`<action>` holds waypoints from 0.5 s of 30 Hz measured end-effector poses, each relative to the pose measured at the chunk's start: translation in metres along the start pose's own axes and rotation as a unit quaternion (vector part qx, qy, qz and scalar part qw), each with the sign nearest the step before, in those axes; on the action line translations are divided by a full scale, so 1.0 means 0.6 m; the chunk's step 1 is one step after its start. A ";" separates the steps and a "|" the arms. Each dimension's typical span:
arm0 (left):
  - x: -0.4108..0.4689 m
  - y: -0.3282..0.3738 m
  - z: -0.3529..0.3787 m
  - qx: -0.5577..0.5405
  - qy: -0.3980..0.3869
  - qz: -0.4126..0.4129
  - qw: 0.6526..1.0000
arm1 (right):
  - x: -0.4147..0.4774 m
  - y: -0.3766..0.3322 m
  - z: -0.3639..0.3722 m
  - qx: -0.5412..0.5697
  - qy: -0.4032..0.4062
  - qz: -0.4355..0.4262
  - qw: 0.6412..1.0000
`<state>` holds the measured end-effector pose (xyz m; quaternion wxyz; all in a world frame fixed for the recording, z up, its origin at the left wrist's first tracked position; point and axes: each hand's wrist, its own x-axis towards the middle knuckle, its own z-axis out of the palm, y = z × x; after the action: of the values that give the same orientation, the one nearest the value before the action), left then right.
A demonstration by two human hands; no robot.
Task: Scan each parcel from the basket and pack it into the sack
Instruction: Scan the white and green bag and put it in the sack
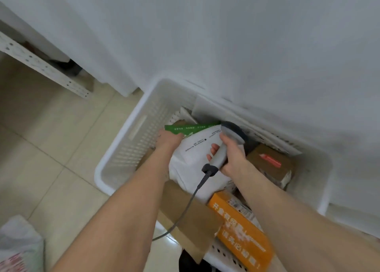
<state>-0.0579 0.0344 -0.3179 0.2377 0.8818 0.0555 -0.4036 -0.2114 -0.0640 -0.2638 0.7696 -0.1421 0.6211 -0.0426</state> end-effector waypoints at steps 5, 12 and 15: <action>0.026 -0.014 0.013 -0.029 -0.058 -0.011 0.998 | 0.031 0.014 0.010 -0.005 -0.012 0.017 1.000; 0.051 -0.024 0.004 -0.165 -0.061 -0.064 0.982 | 0.053 0.018 0.011 -0.027 -0.023 0.013 0.999; 0.049 -0.036 0.004 -0.153 -0.082 -0.047 0.984 | 0.065 0.026 0.017 -0.047 -0.019 0.010 0.999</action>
<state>-0.0464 0.0494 -0.3491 0.3546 0.7953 0.1387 -0.4717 -0.1945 -0.0571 -0.3031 0.7739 -0.1724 0.6094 -0.0028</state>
